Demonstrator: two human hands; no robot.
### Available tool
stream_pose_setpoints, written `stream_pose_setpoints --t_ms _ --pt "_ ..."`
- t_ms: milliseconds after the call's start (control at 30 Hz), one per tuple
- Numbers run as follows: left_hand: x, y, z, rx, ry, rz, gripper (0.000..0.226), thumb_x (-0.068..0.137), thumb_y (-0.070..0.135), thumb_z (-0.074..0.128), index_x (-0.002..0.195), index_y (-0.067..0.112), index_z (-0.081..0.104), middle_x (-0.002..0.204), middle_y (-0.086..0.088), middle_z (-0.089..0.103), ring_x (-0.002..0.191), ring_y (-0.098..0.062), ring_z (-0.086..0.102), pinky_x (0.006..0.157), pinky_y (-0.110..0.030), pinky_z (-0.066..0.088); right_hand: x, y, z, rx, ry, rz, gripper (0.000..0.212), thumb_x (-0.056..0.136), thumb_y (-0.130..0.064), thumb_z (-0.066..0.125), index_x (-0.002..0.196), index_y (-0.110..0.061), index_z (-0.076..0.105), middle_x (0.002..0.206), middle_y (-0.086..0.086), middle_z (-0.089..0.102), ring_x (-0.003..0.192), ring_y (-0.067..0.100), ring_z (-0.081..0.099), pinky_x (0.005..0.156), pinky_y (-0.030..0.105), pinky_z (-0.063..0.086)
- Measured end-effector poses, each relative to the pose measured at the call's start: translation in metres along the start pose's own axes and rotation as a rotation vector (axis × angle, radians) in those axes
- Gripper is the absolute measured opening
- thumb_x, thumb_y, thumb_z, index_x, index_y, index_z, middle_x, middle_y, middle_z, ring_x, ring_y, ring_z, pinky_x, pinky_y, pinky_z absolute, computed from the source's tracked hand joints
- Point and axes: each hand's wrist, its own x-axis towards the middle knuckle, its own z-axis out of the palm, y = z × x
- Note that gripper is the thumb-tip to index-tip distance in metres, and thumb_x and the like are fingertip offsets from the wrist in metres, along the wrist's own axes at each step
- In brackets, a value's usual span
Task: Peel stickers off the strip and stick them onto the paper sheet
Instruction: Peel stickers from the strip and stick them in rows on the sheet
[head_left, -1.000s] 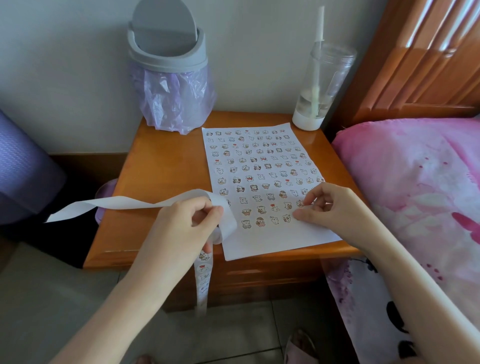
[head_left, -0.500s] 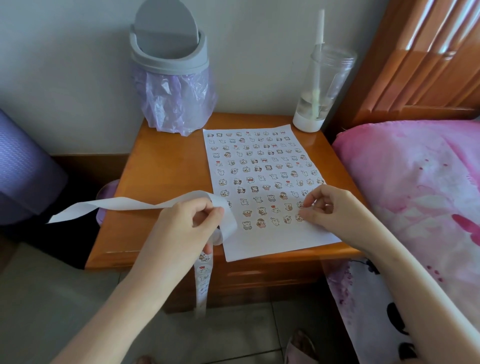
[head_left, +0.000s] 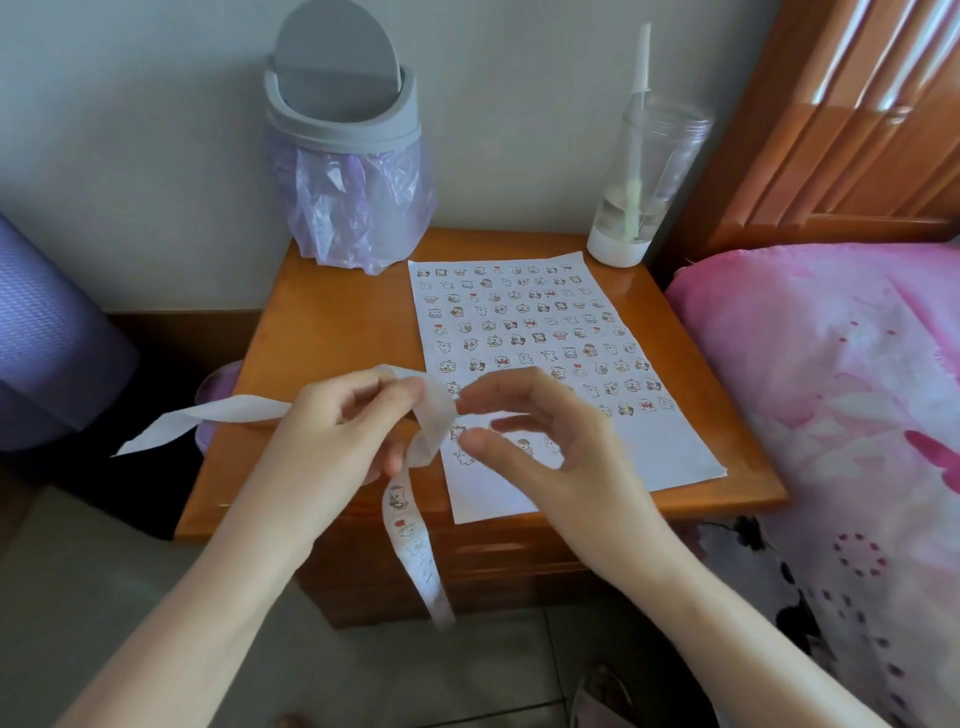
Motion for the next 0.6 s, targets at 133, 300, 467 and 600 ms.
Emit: stream_pose_setpoints --t_ms 133,300,467,600 --pt "0.0009 0.0017 -0.0026 -0.077 0.002 0.002 0.02 0.091 0.03 0.052 0.084 0.018 0.066 0.042 0.004 0.049 0.038 -0.004 0.047 0.042 -0.011 0.041 0.0002 0.0 0.0082 0.053 -0.02 0.005 0.023 0.083 -0.022 0.069 0.103 -0.024 0.06 0.096 -0.014 0.068 0.094 0.002 0.064 0.088 0.022 0.052" --pt "-0.0007 0.0022 -0.0038 -0.132 -0.048 -0.012 0.038 0.091 0.043 0.047 0.084 0.012 0.068 0.046 0.0 0.053 0.038 -0.006 0.04 0.041 -0.016 0.036 0.0015 -0.0045 0.0083 0.247 0.048 -0.029 0.019 0.078 -0.01 0.072 0.091 -0.013 0.059 0.081 0.001 0.068 0.078 0.013 0.067 0.077 0.024 0.054" --pt "-0.0021 0.0055 -0.0056 -0.059 -0.17 0.03 0.038 0.082 0.048 0.051 0.079 0.014 0.068 0.053 0.002 0.057 0.045 -0.011 0.044 0.05 -0.019 0.042 0.0037 -0.0006 0.0079 0.314 0.114 0.002 0.013 0.08 -0.006 0.07 0.088 -0.009 0.061 0.081 0.004 0.068 0.077 0.022 0.067 0.069 0.04 0.059" --pt "-0.0026 0.0027 -0.0048 -0.012 -0.173 0.057 0.025 0.084 0.037 0.058 0.073 0.016 0.068 0.052 0.004 0.057 0.045 -0.008 0.047 0.051 -0.017 0.043 0.0016 0.0003 0.0079 0.195 0.118 -0.018 0.011 0.083 -0.011 0.067 0.092 -0.016 0.067 0.082 -0.003 0.07 0.078 0.017 0.067 0.07 0.031 0.058"
